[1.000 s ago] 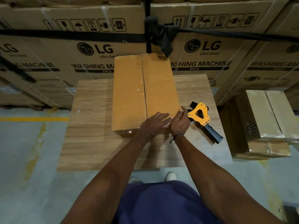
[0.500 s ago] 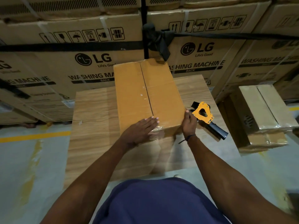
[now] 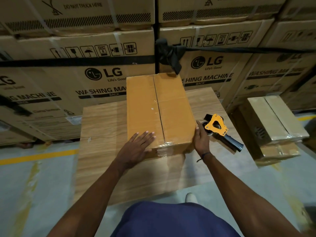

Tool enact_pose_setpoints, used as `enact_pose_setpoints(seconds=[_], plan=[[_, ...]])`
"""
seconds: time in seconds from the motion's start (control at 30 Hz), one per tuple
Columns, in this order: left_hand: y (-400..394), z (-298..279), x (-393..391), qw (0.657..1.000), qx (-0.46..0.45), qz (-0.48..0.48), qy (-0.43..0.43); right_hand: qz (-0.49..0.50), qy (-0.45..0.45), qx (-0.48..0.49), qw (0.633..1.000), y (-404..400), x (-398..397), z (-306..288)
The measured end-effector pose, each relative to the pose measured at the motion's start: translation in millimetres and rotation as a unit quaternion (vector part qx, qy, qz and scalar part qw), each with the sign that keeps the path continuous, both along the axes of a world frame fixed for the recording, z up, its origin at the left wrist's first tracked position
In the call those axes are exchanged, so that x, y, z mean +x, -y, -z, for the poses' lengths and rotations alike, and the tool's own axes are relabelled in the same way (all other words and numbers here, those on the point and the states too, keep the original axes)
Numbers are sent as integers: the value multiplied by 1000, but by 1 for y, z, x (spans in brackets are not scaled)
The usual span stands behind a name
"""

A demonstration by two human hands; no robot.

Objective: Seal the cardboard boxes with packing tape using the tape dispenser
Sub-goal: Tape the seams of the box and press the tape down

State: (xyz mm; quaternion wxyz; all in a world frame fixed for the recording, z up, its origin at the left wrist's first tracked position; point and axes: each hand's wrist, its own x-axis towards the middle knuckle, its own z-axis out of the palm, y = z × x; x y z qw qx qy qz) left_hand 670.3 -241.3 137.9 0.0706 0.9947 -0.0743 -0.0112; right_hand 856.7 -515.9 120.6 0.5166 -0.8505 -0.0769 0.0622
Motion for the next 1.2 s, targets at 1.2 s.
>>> enact_pose_setpoints(seconds=[1.2], plan=[[84, 6, -39, 859, -77, -506, 7, -299, 151, -420, 843, -114, 4, -37]])
